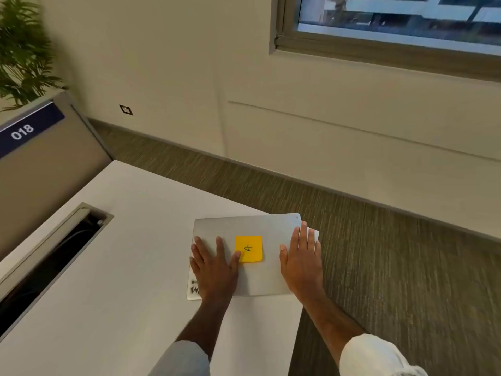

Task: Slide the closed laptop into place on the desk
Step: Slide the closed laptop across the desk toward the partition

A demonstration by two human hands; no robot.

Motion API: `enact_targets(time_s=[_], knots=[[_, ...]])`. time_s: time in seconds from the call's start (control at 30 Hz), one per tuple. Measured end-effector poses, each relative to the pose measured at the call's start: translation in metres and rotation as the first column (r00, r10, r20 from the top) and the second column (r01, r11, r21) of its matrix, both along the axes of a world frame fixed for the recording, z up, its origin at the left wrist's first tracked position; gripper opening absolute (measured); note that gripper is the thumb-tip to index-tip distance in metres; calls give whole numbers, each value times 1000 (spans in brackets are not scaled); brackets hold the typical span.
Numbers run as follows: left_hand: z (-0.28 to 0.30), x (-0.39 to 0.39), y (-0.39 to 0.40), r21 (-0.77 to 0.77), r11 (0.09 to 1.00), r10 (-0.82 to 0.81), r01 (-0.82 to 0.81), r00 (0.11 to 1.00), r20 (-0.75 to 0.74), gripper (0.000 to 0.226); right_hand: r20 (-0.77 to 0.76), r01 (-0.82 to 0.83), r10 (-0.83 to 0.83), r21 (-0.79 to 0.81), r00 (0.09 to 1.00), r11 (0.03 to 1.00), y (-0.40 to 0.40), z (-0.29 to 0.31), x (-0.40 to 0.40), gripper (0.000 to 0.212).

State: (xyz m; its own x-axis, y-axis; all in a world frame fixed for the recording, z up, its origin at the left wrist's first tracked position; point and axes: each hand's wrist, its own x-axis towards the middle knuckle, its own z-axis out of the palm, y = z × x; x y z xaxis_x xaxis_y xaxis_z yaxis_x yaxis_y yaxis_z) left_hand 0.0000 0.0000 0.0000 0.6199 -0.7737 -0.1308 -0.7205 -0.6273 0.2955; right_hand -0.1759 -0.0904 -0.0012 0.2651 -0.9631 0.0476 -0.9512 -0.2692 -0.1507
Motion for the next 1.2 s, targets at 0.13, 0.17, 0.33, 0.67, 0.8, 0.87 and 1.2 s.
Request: enact_targets(time_s=[0.13,0.17,0.33,0.67,0.8,0.87,1.2], knots=[[-6,4,3,24,999,43,-44,999,24,76,-28,57,-56,56,998,997,-3,0,-6,68],[-8,4,3,15,999,44,-45,998,36,77,-39,63,-60,55,997,997,-3,-2,-6,67],[-8,5,0,28,991,132,-134,988,76,82,-65,44,-39,73,997,996,-4,-10,-13,66],[-2,20,1,10,975,222,-222,975,-16,81,-18,67,-65,100,998,993,-9,-16,-8,66],[4,25,-4,-43,953,289,-301,941,-173,73,41,124,-128,97,991,988,-10,-18,-4,70],[7,29,-6,-47,935,330,-351,912,-245,72,86,158,-166,96,982,983,-8,-19,-4,72],[9,55,4,-90,954,203,-285,838,-507,90,229,160,-199,179,953,971,-10,-12,-9,79]])
